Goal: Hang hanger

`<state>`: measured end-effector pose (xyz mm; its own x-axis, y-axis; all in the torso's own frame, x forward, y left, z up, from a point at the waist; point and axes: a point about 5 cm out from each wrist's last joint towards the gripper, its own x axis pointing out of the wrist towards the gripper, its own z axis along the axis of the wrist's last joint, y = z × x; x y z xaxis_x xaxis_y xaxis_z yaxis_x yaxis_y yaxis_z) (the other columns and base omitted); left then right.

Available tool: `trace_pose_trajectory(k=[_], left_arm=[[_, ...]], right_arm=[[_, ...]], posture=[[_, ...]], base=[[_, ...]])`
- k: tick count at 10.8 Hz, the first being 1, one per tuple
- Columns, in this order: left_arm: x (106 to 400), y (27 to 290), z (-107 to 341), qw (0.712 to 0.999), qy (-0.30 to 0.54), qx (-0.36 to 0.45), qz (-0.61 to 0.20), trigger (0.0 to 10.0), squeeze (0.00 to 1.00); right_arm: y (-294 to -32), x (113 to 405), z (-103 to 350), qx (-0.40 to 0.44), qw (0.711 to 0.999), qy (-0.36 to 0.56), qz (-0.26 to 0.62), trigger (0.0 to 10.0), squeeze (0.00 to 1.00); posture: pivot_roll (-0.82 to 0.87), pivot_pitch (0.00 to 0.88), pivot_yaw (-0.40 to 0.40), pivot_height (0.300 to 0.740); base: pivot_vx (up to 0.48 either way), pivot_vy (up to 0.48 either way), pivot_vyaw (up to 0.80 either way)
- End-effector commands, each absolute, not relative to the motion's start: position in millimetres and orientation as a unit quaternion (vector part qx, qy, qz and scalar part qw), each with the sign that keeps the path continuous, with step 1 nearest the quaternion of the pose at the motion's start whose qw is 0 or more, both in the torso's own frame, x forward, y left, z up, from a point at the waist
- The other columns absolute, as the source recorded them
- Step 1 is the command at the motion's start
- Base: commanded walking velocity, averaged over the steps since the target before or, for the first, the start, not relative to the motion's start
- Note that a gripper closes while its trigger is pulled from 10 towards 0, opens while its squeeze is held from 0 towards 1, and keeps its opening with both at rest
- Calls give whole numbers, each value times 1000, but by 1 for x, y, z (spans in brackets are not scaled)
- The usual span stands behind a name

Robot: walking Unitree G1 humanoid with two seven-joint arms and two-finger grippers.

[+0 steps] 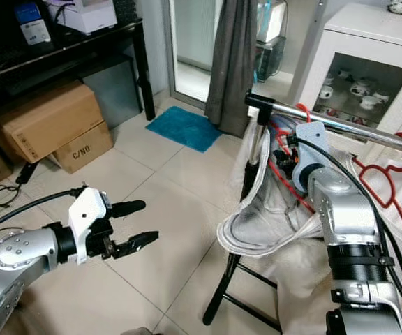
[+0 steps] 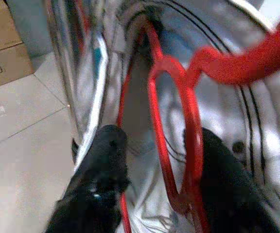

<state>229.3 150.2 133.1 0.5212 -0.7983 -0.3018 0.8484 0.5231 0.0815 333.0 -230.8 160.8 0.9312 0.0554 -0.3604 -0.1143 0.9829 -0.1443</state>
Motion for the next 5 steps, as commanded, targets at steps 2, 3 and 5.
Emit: trace_pose_trajectory(k=[2,3,5], left_arm=[[228,151,133,863,113,121,-477,10000,0],[228,151,134,863,113,121,-477,10000,0],[228,151,133,862,114,123,-478,10000,0]], right_arm=[[-231,331,173,-81,981,173,44,10000,1000],[-232,330,177,-81,980,173,45,10000,1000],[-231,326,182,-79,978,185,62,10000,0]], posture=[[77,0,17,740],[76,0,18,740],[75,0,16,740]], base=[[0,0,0],[0,0,0],[0,0,0]])
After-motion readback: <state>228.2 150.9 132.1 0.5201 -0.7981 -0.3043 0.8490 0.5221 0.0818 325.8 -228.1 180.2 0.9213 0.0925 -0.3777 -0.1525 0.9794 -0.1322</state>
